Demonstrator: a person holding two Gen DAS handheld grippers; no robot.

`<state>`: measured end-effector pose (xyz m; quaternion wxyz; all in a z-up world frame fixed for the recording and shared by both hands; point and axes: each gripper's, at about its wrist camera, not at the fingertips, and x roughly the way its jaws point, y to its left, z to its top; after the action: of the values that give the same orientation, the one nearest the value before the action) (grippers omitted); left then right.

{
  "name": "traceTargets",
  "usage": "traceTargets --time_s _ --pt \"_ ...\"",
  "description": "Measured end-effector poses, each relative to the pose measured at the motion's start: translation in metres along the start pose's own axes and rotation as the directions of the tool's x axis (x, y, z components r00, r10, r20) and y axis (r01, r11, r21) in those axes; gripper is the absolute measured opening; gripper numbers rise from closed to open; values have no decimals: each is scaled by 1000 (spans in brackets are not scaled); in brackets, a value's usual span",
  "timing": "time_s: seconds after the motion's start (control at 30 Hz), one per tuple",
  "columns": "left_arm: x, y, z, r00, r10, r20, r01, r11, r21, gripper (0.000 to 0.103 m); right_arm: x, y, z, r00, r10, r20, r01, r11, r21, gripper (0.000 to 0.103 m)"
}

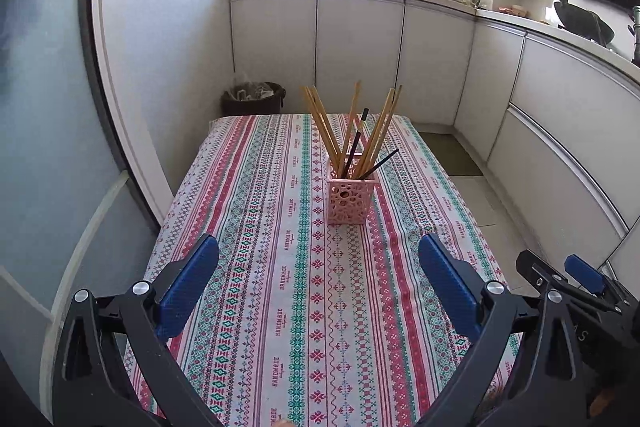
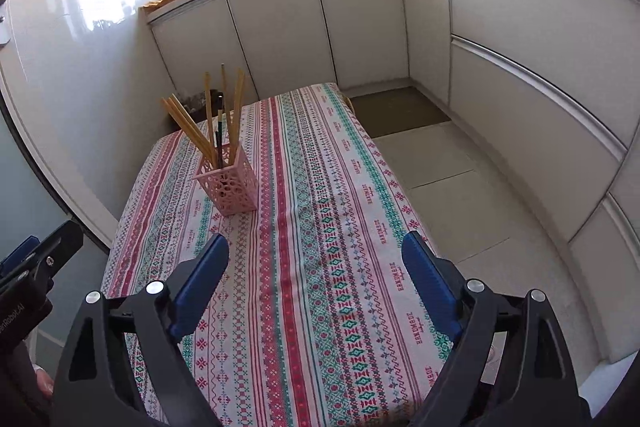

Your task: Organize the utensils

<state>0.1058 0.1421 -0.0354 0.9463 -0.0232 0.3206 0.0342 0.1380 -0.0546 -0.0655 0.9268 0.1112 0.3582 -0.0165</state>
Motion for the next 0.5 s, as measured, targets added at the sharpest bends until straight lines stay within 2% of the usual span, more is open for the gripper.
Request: traceTargets --time_s 0.13,0.33,0.5 --pt "-2 -2 -9 1000 5 -8 -5 1000 -19 96 -4 -8 -10 999 -28 -20 28 999 25 87" --pt "-19 -7 -13 999 32 32 -31 999 -37 96 -17 -16 -22 999 -44 -26 46 996 82 88" --pt "-33 -7 -13 997 22 74 -17 997 -70 96 -31 -16 -24 992 -118 34 116 990 76 88"
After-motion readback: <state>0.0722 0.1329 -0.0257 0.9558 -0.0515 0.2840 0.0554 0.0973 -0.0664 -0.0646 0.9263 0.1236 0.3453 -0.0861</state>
